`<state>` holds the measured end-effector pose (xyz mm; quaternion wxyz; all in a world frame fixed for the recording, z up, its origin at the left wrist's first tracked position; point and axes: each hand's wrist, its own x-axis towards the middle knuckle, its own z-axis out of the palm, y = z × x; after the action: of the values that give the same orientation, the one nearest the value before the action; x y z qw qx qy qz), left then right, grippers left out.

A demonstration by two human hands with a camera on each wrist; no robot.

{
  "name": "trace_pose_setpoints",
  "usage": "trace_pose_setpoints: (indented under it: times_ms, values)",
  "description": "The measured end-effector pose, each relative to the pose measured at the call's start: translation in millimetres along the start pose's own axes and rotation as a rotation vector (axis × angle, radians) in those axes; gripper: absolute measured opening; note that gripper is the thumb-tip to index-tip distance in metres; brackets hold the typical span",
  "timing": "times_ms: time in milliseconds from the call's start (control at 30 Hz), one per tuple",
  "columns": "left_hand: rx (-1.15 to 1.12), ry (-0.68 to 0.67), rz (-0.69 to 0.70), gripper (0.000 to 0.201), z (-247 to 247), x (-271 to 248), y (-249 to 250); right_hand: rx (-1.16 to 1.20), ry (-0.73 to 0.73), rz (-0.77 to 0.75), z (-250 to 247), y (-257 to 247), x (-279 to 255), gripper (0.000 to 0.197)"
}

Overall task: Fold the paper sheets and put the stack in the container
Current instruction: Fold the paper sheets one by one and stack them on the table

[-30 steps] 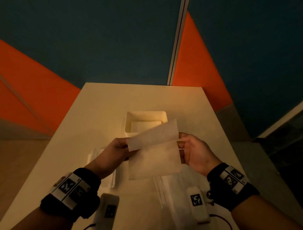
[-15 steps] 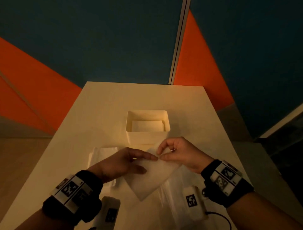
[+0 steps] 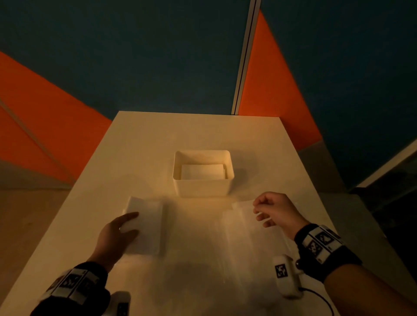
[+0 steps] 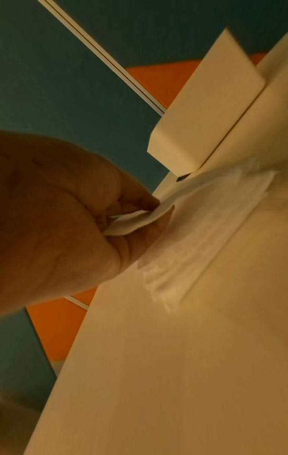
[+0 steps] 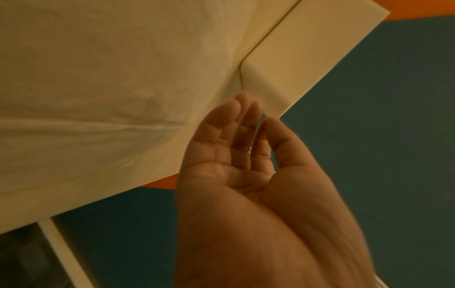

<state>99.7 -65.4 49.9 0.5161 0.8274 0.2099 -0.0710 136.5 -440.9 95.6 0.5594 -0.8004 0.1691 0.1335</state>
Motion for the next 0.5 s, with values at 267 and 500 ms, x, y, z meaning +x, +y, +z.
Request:
trace_pose_setpoints:
  times_ms: [267,500]
  values:
    - [0.464,0.018,0.131,0.045,5,8,-9,-0.465,0.073,-0.051,-24,18,25,0.026]
    - [0.779,0.042,0.110,0.047,2,13,-11,-1.124,-0.148,0.042,-35,12,36,0.075]
